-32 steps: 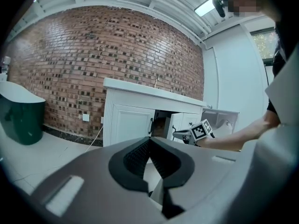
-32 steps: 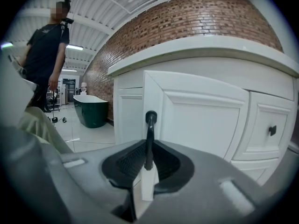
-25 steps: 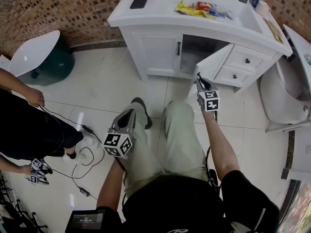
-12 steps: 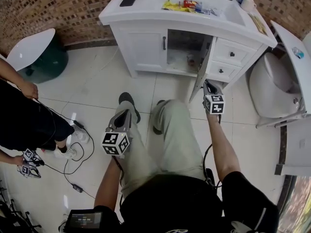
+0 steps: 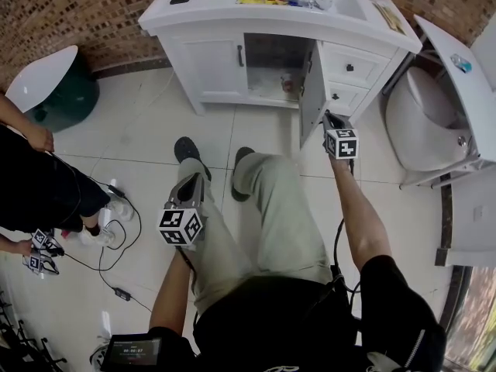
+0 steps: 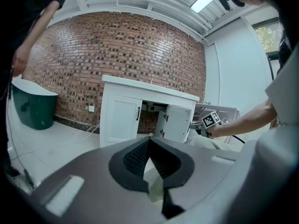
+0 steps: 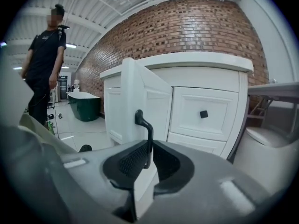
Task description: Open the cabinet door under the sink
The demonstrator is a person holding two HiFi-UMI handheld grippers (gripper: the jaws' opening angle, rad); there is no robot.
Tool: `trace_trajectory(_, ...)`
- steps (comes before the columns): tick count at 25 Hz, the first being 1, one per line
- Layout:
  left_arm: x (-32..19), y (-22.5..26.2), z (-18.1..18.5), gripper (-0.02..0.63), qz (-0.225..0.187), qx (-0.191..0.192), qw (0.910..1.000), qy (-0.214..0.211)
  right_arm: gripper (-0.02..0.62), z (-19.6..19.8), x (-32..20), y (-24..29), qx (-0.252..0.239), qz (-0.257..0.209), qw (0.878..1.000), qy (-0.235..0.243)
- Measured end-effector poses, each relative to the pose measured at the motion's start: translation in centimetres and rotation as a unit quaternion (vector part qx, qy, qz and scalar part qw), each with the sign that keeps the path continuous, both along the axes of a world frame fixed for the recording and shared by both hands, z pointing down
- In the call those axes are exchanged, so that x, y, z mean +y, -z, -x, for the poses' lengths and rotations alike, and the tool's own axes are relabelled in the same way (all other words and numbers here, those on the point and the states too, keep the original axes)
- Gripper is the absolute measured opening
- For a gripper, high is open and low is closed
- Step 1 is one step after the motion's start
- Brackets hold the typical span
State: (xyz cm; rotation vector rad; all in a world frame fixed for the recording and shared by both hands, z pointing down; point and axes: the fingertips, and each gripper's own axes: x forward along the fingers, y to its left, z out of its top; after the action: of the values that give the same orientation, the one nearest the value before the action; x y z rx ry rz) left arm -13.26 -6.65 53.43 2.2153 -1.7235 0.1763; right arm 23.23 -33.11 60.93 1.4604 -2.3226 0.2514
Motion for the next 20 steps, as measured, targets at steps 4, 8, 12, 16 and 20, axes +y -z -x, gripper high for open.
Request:
trace_trajectory(4, 2.2, 1.5, -3.4, 0.017, -0.012, -0.011, 0.9998, -0.013, 0.138, -0.9, 2.3, 1.2, -0.048, -0.011, 0.998, -0.038)
trace_trajectory(8, 4.7, 4.9, -4.2, 0.017, -0.036, -0.025, 0.9990, -0.010, 0.135, 1.4, 7.2, 4.0, -0.084, -0.024, 0.996, 0.001)
trace_trajectory(12, 7.9, 5.7, -2.2, 0.017, -0.054, 0.009, 0.9982, 0.024, 0.016, 5.9, 13.2, 7.9, -0.092, -0.064, 0.989, 0.101)
trace_trajectory(16, 10.2, 4.3, -1.7, 0.017, -0.048, -0.031, 0.9964, 0.063, -0.008, 10.9, 20.1, 11.2, -0.087, -0.095, 0.966, 0.225)
trace_trajectory(20, 12.0, 4.2, -3.2, 0.017, -0.053, -0.055, 0.9948, 0.068, -0.008, 12.9, 26.7, 13.2, -0.080, -0.110, 0.946, 0.295)
